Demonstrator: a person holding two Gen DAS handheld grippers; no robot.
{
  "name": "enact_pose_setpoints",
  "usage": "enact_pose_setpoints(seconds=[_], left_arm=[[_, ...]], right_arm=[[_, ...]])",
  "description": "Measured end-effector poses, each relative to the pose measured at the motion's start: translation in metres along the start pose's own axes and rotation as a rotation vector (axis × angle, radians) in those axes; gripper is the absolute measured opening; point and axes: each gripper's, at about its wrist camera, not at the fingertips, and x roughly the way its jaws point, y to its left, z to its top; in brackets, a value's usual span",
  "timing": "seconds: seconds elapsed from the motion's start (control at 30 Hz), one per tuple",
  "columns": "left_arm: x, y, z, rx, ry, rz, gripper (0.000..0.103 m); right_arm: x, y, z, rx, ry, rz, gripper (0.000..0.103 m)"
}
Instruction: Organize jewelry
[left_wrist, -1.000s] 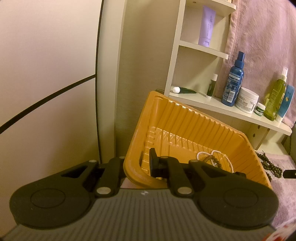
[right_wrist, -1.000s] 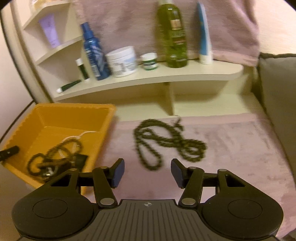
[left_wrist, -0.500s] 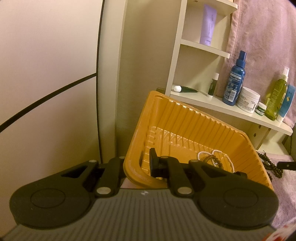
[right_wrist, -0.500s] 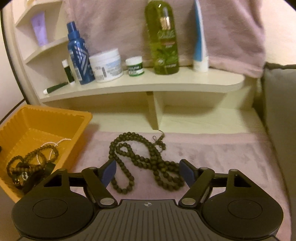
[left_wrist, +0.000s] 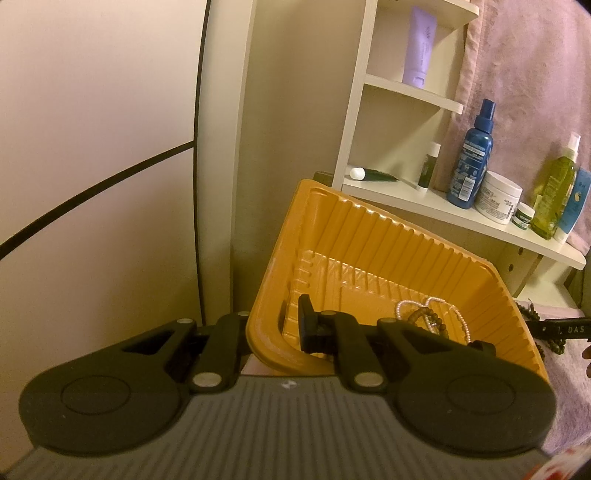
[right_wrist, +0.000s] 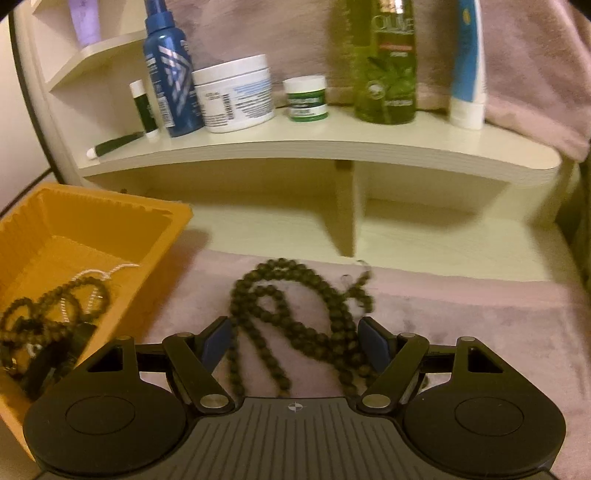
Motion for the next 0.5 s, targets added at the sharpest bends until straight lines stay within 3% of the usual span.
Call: enact_pose_setpoints(seconds=[0.1,0.37,0.5], left_arm=[[0.001,0.0,0.0,-0.002,0.003,0.0,0.011],[0.002,0.0,0.0,0.0,0.008,0.0,0.011],[0.002,0.0,0.001,-0.001,0.009,0.001,0.011]], right_arm=[[0.001,0.01,-0.001,-0.03,0.011,0.032,0.075],[0.012,0.025,-0.007,-0.164,0.013,-0.02,0.075],[0.013,0.024,-0.009,-0.197,0.001,-0.03,0.058]])
